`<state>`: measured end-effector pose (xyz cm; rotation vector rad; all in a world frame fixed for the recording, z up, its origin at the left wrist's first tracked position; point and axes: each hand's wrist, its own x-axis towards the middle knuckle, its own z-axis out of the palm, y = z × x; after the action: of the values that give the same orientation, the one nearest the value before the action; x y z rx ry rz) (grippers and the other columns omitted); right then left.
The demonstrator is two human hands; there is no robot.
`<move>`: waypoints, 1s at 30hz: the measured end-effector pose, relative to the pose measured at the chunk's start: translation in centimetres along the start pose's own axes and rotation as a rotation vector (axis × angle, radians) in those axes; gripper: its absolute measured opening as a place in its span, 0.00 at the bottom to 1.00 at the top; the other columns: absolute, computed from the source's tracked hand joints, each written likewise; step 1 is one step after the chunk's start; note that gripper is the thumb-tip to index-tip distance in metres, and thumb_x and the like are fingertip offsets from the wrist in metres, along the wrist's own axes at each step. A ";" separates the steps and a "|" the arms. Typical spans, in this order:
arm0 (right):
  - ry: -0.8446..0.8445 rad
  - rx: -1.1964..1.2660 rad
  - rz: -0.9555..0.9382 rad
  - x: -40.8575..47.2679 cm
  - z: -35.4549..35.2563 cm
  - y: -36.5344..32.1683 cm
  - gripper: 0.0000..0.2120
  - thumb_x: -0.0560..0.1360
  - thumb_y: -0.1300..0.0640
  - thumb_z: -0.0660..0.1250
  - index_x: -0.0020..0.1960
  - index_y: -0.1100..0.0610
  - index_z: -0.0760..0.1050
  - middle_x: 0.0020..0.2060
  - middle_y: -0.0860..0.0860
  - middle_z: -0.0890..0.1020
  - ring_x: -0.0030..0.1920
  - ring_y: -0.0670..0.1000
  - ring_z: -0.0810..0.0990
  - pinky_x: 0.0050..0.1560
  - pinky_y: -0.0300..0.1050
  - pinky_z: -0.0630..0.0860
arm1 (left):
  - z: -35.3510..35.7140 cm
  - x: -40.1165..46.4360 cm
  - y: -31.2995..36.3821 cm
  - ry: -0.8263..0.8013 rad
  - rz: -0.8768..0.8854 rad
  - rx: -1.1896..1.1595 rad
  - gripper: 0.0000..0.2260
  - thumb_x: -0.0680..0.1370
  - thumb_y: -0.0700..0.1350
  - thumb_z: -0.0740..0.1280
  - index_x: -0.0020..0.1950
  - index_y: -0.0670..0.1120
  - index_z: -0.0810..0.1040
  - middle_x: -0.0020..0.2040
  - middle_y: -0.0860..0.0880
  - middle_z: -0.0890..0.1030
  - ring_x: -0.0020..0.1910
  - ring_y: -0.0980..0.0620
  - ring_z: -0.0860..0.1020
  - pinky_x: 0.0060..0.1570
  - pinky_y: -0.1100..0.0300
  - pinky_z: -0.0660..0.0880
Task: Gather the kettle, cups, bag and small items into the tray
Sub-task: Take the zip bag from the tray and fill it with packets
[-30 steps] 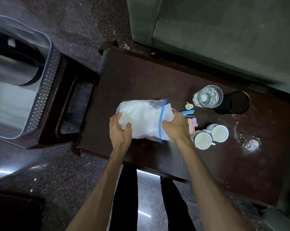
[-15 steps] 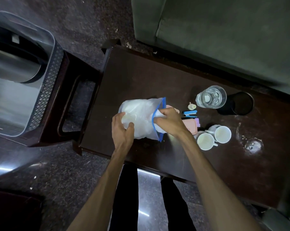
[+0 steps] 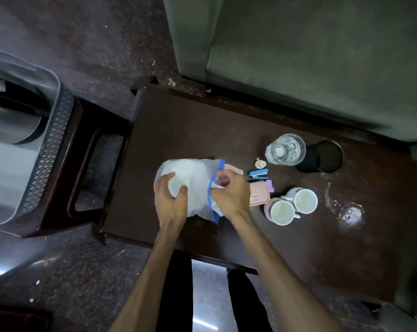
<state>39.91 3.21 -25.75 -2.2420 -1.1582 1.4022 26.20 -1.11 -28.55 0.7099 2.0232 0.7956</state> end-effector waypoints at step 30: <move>0.399 -0.340 -0.062 3.7 -27.9 3.2 0.20 0.69 0.59 0.72 0.61 0.49 0.81 0.56 0.57 0.85 0.58 0.63 0.82 0.56 0.51 0.80 | 21.1 -13.2 15.4 -0.373 0.544 0.070 0.13 0.74 0.34 0.67 0.57 0.43 0.83 0.57 0.50 0.81 0.55 0.47 0.81 0.57 0.48 0.79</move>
<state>65.80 9.09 -15.87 -2.5261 -1.3824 0.7228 53.55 5.13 -20.26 1.3735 1.5385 0.8194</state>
